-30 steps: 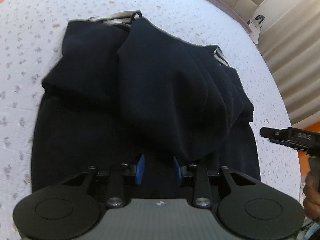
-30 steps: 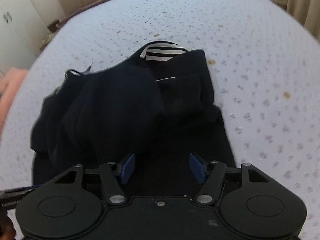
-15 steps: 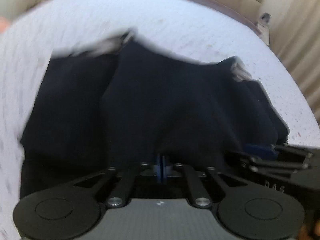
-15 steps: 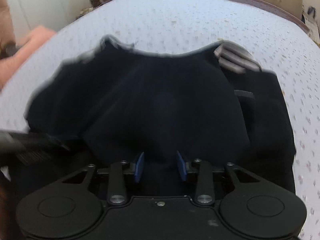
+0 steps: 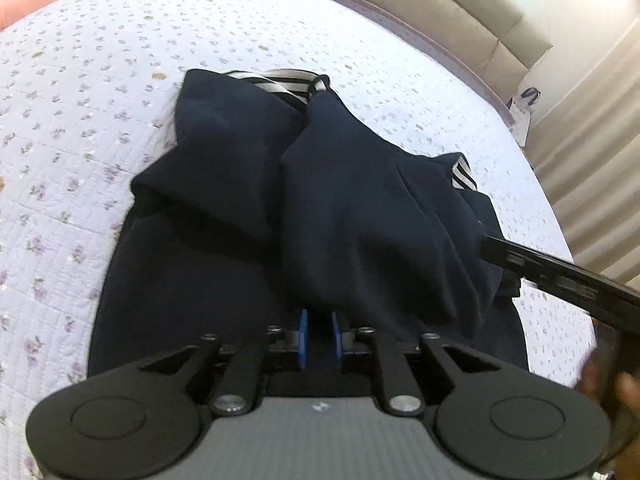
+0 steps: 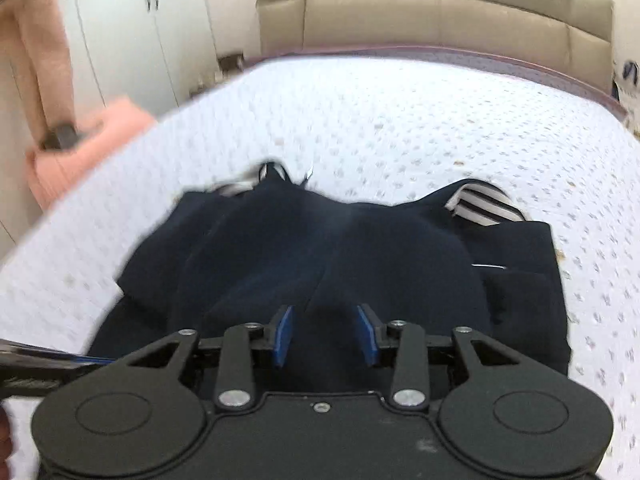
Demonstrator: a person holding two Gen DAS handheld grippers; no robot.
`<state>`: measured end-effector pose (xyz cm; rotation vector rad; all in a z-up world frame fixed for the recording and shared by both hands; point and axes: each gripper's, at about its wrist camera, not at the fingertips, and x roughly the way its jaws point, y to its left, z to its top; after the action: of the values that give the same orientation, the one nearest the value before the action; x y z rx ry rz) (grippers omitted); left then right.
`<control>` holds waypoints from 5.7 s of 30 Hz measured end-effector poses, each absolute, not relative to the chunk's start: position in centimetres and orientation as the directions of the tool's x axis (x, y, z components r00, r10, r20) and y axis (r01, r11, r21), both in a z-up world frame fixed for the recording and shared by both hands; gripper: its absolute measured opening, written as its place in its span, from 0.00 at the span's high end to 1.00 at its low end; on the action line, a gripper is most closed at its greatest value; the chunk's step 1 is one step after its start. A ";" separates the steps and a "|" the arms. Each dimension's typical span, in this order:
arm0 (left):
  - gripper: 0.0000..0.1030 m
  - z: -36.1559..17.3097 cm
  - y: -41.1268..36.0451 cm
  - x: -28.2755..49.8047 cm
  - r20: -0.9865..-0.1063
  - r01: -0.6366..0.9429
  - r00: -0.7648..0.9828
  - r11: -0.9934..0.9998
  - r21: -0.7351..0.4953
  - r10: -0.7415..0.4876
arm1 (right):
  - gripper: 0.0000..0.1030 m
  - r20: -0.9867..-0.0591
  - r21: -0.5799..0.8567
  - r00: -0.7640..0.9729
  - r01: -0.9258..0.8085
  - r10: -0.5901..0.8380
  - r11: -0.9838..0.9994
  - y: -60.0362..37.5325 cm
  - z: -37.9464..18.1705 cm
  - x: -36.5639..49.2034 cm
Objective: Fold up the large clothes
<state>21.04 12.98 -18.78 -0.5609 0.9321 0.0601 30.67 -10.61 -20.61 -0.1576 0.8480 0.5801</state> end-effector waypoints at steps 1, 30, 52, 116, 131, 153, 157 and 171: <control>0.84 -18.8 12.6 21.0 -0.782 -0.283 0.595 0.861 -0.422 -0.188 | 0.55 -0.783 0.082 0.480 -0.549 0.395 0.832 -9.6 -22.2 31.0; 0.45 -15.9 10.3 -1.5 -0.886 -0.220 0.459 0.957 -0.190 -0.071 | 0.34 -0.933 0.090 0.344 -0.067 0.108 0.994 -34.2 -19.7 7.9; 0.34 -23.7 14.2 -8.0 -0.837 -0.471 0.439 0.709 -0.525 -0.327 | 0.42 -0.949 0.181 0.256 -0.040 0.185 0.983 -36.1 -25.1 6.9; 0.55 -17.9 9.5 -5.7 -0.973 -0.414 0.202 0.891 -0.186 -0.110 | 0.36 -0.977 0.195 0.049 -0.188 0.207 0.963 -37.2 -20.0 13.0; 0.29 -22.8 11.9 -9.6 -0.937 -0.643 0.282 0.684 -0.344 -0.205 | 0.29 -0.958 0.234 0.138 -0.133 0.251 0.963 -37.6 -23.2 11.4; 0.90 -15.8 14.0 0.3 -0.815 -0.554 0.572 0.692 -0.464 -0.088 | 0.87 -0.783 0.499 0.313 -0.201 0.538 0.843 -34.9 -19.0 19.4; 0.72 -15.0 15.8 5.9 -0.799 -0.575 0.601 0.706 -0.413 0.023 | 0.77 -0.791 0.494 0.332 -0.150 0.515 0.856 -34.4 -19.9 24.3; 0.36 -17.2 15.6 9.8 -0.872 -0.405 0.487 0.898 -0.171 0.053 | 0.39 -0.856 0.309 0.317 -0.321 0.409 0.895 -34.5 -21.4 27.5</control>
<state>9.83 15.65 -17.21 -0.3807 1.0308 0.2866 27.45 -34.54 -21.38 0.0869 1.1525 0.4815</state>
